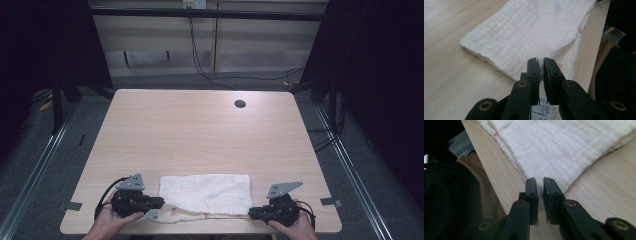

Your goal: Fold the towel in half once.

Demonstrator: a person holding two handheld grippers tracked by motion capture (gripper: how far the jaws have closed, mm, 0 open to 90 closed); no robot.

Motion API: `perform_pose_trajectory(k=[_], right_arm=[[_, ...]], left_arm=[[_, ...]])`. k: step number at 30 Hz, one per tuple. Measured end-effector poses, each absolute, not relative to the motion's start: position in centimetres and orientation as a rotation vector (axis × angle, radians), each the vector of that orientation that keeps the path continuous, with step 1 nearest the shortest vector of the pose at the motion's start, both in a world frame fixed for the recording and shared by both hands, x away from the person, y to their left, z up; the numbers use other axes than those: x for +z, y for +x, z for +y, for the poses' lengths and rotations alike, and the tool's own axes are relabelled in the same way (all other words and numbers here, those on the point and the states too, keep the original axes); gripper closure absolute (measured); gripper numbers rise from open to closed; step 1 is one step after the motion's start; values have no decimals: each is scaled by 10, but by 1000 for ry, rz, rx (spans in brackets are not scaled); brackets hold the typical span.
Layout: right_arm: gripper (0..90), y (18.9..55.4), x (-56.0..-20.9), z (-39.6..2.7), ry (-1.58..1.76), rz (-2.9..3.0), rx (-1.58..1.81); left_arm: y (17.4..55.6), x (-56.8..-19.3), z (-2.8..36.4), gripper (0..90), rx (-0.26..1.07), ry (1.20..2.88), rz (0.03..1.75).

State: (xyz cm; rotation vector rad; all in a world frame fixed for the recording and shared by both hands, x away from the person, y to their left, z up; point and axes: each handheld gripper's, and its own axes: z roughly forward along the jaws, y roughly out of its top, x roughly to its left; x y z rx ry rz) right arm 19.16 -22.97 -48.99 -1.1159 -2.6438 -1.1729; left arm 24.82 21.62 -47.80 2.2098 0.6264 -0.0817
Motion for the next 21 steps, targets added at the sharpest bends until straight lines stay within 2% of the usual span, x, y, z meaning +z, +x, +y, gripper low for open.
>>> perform_pose_trajectory(k=[9,12,18,21], right_arm=[[764,190,-476,-229,-1091,-2663,-1233],[737,195,-474,-222,-1090,-2674,-1246],[673,215,-474,-192,-1048,-2695,-1259],[627,222,-476,-172,-1004,-2713,-1216]], left_arm=[[252,-476,223,807,-82,2196,642],[259,-476,216,768,-78,2195,644],[277,-473,203,681,-77,2213,656],[288,-472,196,711,-84,2212,650]])
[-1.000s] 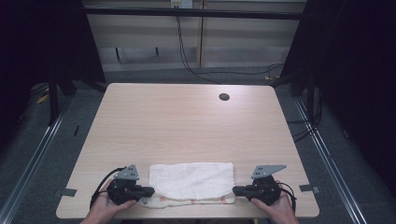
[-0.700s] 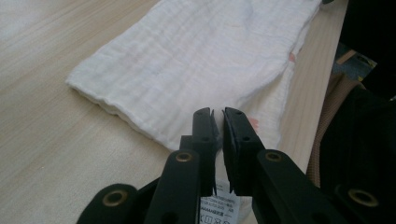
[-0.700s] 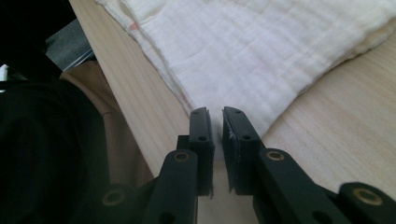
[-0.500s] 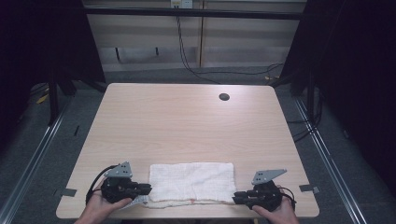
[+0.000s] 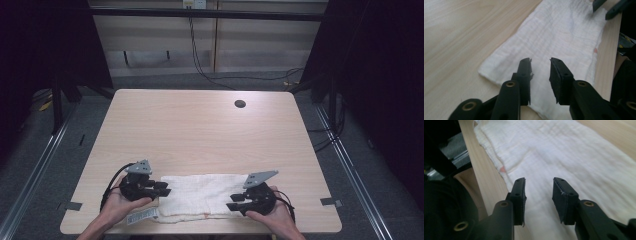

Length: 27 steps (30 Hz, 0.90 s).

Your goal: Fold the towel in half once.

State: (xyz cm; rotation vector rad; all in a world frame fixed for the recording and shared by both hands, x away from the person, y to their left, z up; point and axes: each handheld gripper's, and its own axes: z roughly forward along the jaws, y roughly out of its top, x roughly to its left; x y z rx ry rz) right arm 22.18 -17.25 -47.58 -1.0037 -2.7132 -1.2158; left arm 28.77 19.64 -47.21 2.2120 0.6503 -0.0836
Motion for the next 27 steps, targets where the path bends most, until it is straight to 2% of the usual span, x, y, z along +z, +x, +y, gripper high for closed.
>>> perform_pose_trajectory(k=[3,6,11,17,19,22,27], right_arm=[[604,225,-477,-157,-940,-2749,-1178],[584,228,-479,-146,-914,-2748,-1193],[558,228,-486,-136,-874,-2776,-1176],[546,223,-494,-134,-852,-2803,-1165],[574,220,-495,-133,-839,-2839,-1183],[725,217,-495,-137,-818,-2877,-1196],[850,222,-496,-147,-853,-2843,-1177]], left_arm=[[293,-478,188,775,-78,2241,626],[293,-485,187,783,-82,2257,638],[293,-491,193,703,-68,2261,678],[294,-496,191,681,-79,2240,680],[293,-496,190,665,-79,2247,677],[292,-496,187,658,-74,2246,679],[293,-496,181,656,-87,2237,690]])
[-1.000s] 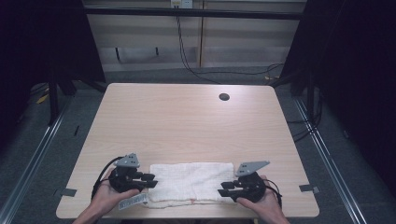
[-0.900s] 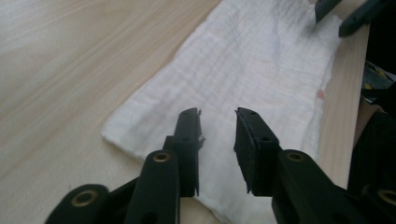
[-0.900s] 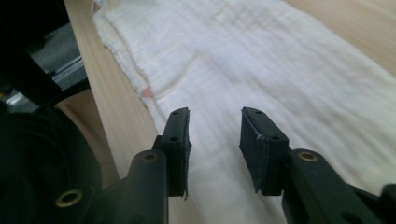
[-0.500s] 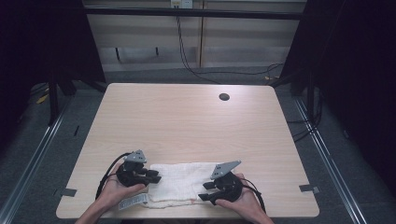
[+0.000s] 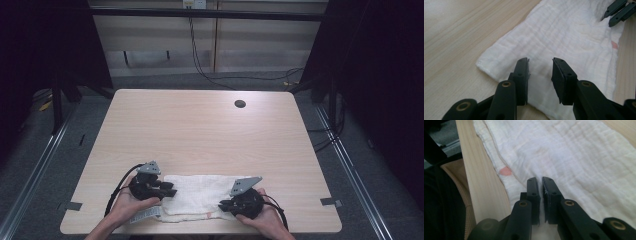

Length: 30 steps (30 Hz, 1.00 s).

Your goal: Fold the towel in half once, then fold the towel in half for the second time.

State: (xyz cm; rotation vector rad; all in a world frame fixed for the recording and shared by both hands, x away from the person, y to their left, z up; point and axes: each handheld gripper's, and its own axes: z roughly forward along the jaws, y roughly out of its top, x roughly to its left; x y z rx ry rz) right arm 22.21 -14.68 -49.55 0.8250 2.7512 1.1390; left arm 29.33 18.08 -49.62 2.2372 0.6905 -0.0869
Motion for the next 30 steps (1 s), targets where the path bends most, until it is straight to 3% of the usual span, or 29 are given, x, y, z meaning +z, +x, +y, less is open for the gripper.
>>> perform_pose_trajectory(k=[10,14,17,22,30], right_arm=[[858,224,-496,-165,904,2758,1154],[672,223,-493,-164,926,2760,1171],[622,225,-489,-161,943,2745,1223],[571,226,-480,-148,921,2740,1276],[587,224,-472,-115,841,2784,1339]], left_arm=[[292,-495,167,656,-110,2250,676],[292,-491,166,606,-114,2227,664],[298,-487,167,559,-118,2224,674],[310,-479,167,503,-103,2215,689],[330,-477,171,464,-91,2208,704]])
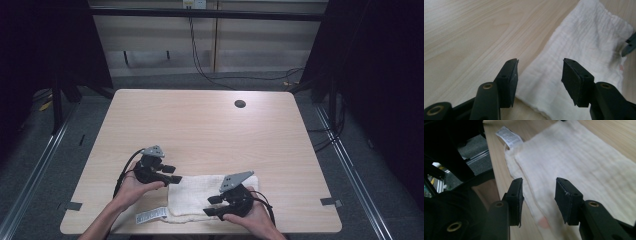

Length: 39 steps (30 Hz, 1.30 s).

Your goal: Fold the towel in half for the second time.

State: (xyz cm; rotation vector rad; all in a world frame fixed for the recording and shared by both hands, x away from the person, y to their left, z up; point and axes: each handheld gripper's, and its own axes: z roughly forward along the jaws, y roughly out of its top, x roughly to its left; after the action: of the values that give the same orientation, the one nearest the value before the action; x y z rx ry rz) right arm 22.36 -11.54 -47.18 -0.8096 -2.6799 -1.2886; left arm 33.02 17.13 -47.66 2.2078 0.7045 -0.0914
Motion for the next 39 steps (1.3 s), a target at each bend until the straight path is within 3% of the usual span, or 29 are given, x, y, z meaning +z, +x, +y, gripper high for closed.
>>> perform_pose_trajectory(k=[5,16,24,32,36,39], right_arm=[[620,224,-469,-95,-767,-2662,-1289],[623,228,-478,-41,-647,-2659,-1216],[575,240,-493,-16,-647,-2670,-1217],[499,226,-500,-12,-583,-2745,-1248],[519,220,-501,-10,-541,-2805,-1268],[616,220,-502,-12,-518,-2848,-1278]], left_arm=[[331,-484,174,484,-73,2207,738],[334,-484,179,431,-55,2178,751],[334,-484,180,416,-57,2178,760],[335,-483,188,407,-39,2157,791],[336,-480,195,404,-32,2135,814],[337,-480,200,403,-18,2121,838]])
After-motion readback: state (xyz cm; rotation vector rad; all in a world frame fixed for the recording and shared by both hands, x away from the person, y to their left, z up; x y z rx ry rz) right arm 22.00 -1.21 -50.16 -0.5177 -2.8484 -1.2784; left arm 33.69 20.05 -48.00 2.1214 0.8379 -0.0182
